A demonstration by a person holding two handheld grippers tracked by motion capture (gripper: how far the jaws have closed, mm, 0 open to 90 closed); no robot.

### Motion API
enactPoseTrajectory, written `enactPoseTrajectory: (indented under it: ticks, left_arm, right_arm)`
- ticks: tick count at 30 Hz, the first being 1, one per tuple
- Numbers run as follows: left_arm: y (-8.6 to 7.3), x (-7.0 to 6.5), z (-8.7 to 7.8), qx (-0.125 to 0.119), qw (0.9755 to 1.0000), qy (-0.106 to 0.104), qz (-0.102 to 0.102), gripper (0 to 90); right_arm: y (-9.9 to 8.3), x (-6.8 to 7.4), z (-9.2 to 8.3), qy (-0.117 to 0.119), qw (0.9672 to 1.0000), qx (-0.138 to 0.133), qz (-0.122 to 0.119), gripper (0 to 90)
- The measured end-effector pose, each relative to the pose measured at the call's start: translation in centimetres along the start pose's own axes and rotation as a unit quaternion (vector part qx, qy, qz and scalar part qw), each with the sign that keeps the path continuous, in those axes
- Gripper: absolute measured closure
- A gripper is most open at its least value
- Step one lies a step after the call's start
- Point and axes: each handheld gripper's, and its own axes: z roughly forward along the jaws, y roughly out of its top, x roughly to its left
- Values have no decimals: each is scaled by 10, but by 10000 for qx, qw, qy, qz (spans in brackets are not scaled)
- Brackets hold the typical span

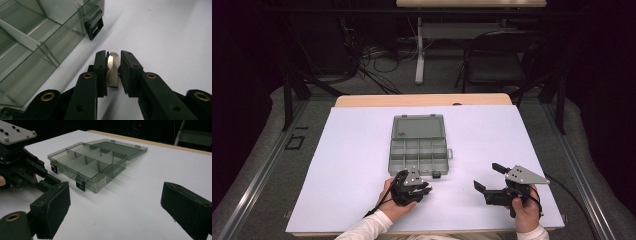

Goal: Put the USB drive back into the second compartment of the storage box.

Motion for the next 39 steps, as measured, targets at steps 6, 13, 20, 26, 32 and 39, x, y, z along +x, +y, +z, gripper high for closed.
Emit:
enactPoseTrajectory:
  ticks: [6,13,20,26,32,39]
  left_arm:
    - [0,-1,2,69,10000,25,64,766]
    - [-1,-2,2,53,9999,22,88,778]
    - [-1,-2,2,49,9999,20,93,787]
    - [-1,-2,2,47,10000,3,69,790]
    - [0,-1,2,69,10000,-11,66,790]
    - [0,0,2,74,10000,-28,57,791]
  right_arm:
    - [0,0,0,1,10000,3,-2,87]
    - [0,0,0,3,10000,4,1,88]
    - [0,0,-1,-14,10000,3,18,89]
    - [0,0,0,-11,10000,7,9,90]
    - [0,0,0,-2,10000,1,14,91]
    - [0,0,0,-2,10000,5,4,91]
